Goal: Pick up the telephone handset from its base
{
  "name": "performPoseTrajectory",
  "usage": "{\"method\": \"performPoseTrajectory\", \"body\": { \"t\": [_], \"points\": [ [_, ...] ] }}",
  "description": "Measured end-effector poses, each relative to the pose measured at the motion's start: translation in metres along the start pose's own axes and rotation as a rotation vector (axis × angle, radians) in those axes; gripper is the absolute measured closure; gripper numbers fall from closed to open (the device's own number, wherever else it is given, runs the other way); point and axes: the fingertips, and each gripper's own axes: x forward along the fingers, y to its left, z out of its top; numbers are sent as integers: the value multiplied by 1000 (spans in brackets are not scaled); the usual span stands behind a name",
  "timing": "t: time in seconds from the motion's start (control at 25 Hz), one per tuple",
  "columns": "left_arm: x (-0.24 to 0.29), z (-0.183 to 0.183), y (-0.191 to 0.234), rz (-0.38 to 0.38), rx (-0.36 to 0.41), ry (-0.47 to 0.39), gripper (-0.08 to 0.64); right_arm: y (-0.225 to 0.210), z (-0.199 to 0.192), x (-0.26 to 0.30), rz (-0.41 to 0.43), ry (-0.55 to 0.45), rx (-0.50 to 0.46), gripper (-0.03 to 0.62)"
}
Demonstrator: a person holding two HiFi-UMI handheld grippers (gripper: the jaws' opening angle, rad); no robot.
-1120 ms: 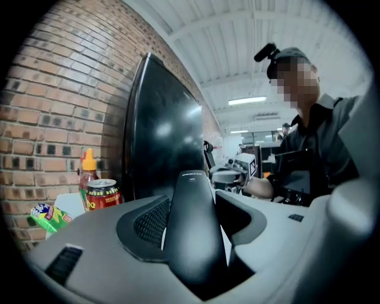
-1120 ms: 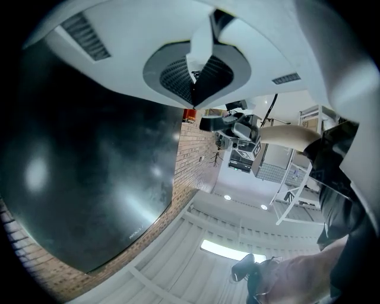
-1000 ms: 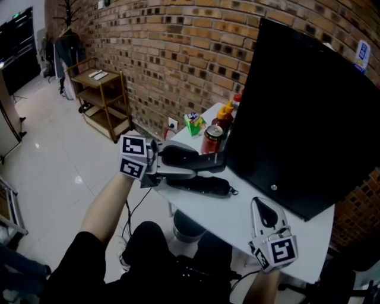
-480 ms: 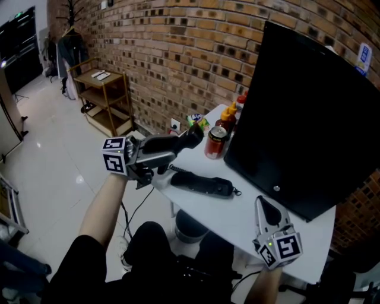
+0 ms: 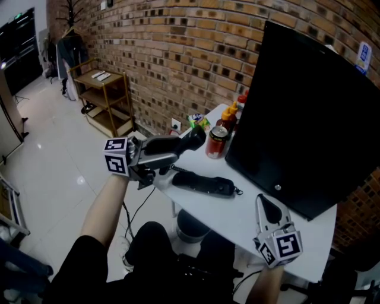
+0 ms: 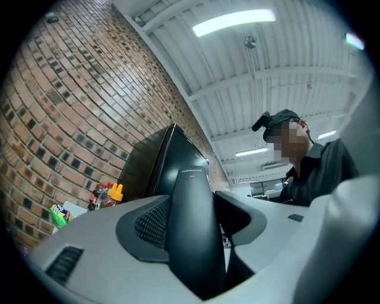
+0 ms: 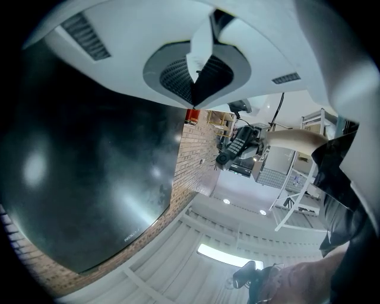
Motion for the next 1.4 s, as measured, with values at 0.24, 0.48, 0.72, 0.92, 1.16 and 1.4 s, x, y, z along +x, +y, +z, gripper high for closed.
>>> {"method": "performPoseTrajectory", "body": {
  "t": [0.24, 0.48, 0.72, 0.92, 1.16, 1.4],
  "points": [
    [-3, 0, -2, 2, 9, 7, 307, -3, 5, -2, -4, -24, 22, 583],
    [-7, -1, -1, 13, 3, -9, 307, -4, 6, -6, 10, -34, 39, 583],
    [-17, 2, -4, 33, 8, -37, 307, 5, 9, -10, 30, -47, 28, 583],
    [-22, 3, -3, 49, 2, -57, 307, 4, 9, -7, 35, -46, 25, 583],
    [-31, 5, 0, 74, 5, -89, 307, 4, 9, -7, 37, -46, 21, 583],
    [-25, 9, -3, 53, 10, -74, 307, 3, 7, -11, 28, -45, 31, 583]
  ]
}}
